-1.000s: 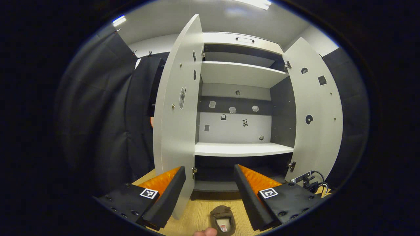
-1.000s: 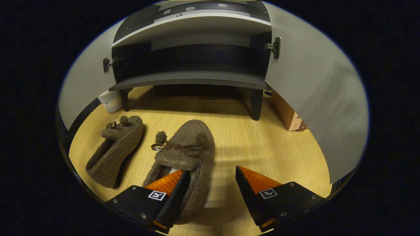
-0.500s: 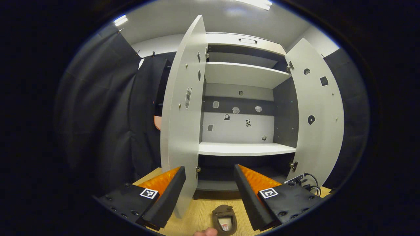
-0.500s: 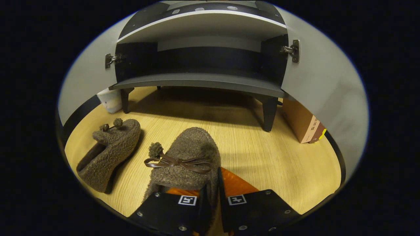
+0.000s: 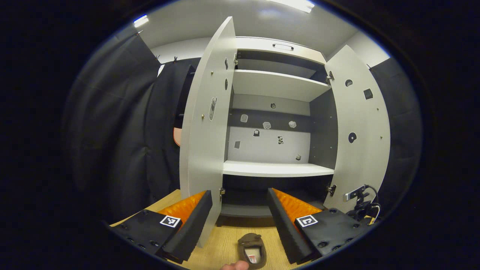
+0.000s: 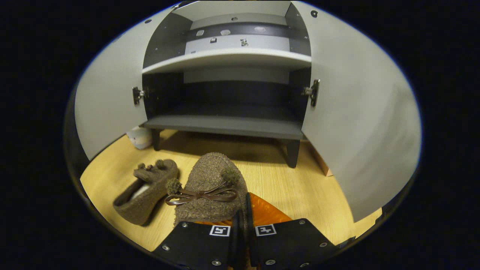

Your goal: Grab one shoe with the right hand and put it into the shoe cabinet, grab the other shoe with the left hand and put it into the shoe cabinet; then close the right door with the right hand and the left door with the left hand.

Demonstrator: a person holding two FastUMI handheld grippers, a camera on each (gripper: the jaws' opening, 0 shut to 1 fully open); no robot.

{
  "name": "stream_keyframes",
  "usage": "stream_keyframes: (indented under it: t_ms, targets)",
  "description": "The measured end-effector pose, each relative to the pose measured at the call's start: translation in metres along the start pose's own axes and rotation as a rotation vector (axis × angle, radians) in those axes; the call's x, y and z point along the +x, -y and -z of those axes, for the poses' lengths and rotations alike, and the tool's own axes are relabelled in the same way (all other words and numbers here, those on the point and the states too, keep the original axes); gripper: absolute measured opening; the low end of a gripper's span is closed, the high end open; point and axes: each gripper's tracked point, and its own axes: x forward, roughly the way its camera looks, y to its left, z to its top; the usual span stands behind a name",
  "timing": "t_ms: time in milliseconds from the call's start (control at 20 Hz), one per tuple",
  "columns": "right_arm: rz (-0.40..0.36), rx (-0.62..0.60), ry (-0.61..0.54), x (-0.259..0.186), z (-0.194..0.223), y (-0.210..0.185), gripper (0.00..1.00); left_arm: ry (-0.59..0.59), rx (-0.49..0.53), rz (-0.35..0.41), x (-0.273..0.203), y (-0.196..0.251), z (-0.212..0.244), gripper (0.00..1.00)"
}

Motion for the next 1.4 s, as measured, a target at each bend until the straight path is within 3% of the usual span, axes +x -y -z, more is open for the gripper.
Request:
stream_keyframes:
  t_ms: [200, 350, 700, 900, 1050, 1300, 1350, 1400]
  targets:
    - [-0.03, 0.015, 0.183, -0.05, -0.082, -0.015, 0.1, -0.02, -0.013, 0.028, 0.002, 0.011, 0.008, 0.93]
    - [-0.042, -0.002, 0.321, -0.066, -0.16, -0.016, 0.1, -0.018, -0.012, 0.045, 0.001, 0.018, 0.009, 0.99]
    - [0.018, -0.076, 0.492, -0.009, -0.336, 0.002, 0.1, 0.001, -0.011, 0.042, -0.004, 0.015, 0.005, 0.96]
    - [0.072, -0.079, 0.39, 0.07, -0.375, 0.019, 0.1, -0.005, -0.023, 0.009, -0.009, 0.003, 0.006, 0.96]
    - [0.153, -0.031, 0.219, 0.129, -0.373, 0.047, 0.1, -0.018, -0.059, -0.014, -0.012, -0.009, 0.011, 0.96]
    - [0.177, 0.067, 0.094, 0.184, -0.364, 0.063, 0.07, -0.049, -0.096, -0.052, -0.016, -0.025, 0.021, 0.96]
    - [0.189, 0.058, 0.064, 0.188, -0.356, 0.067, 0.18, -0.054, -0.104, -0.051, -0.016, -0.025, 0.024, 0.96]
    - [0.199, 0.051, 0.047, 0.19, -0.35, 0.07, 0.19, -0.058, -0.11, -0.053, -0.016, -0.025, 0.025, 0.99]
